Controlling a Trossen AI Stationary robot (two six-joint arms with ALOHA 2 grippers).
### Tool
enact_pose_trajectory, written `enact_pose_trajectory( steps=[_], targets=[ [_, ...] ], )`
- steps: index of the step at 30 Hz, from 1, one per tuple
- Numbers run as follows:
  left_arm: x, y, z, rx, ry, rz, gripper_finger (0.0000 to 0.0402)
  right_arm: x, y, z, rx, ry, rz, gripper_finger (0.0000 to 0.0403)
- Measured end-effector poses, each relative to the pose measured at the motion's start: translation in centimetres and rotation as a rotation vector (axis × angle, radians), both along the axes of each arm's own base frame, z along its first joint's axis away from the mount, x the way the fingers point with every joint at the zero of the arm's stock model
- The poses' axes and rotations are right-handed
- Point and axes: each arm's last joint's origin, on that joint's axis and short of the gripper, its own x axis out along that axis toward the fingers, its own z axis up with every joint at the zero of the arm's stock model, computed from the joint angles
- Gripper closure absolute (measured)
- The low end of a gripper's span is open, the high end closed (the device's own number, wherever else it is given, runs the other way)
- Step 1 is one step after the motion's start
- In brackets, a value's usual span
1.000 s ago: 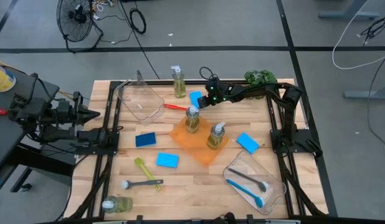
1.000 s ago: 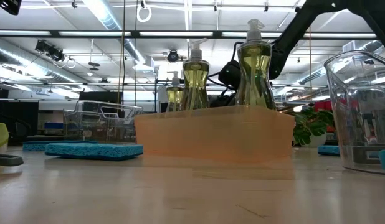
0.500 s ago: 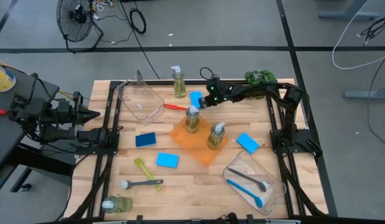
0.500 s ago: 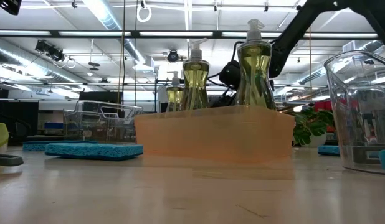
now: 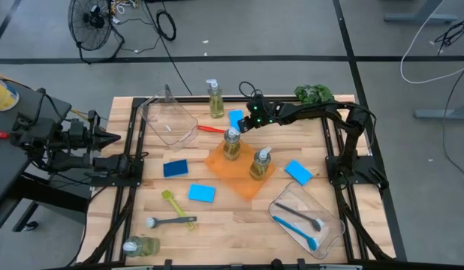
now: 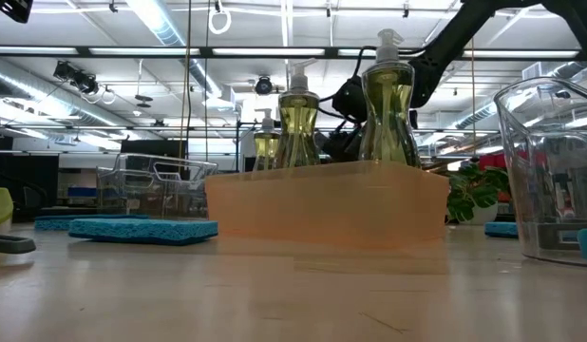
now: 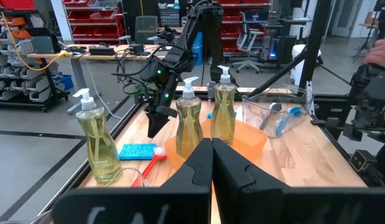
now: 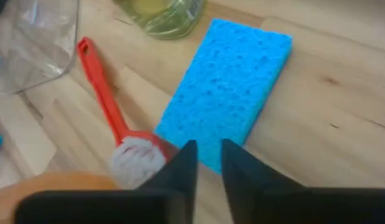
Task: Pick & Place Kitchen Sink Supplies
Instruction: Put the blue sponge into the top transparent bin
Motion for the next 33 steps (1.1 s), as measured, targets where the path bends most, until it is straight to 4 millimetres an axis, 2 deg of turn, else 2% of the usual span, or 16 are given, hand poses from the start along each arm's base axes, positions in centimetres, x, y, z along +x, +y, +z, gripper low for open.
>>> enact_pose_trajectory(
  steps=[8, 13, 17, 27, 33],
  targets=[
    [0.0, 0.0, 0.0, 0.000, 0.000, 0.000, 0.0399, 0.0, -0.2, 0.1, -0.041, 0.006, -0.045, 0.0171],
    [0.0, 0.0, 0.0, 0.000, 0.000, 0.000, 0.0399, 0.5, -0.2, -0.7, -0.026, -0.017, -0.043, 0.0129],
    [0.0, 0.0, 0.0, 0.000, 0.000, 0.000, 0.0399, 0.5, -0.3, -1.2, -0.047, 0.007, -0.059, 0.0126],
    [0.0, 0.0, 0.0, 0.000, 0.000, 0.000, 0.0399, 0.7, -0.4, -2.8, -0.018, 0.033, -0.060, 0.0151],
    [0.0, 0.0, 0.0, 0.000, 0.000, 0.000, 0.0399, 0.7, -0.4, -2.8, -0.019, 0.031, -0.061, 0.0188]
  ],
)
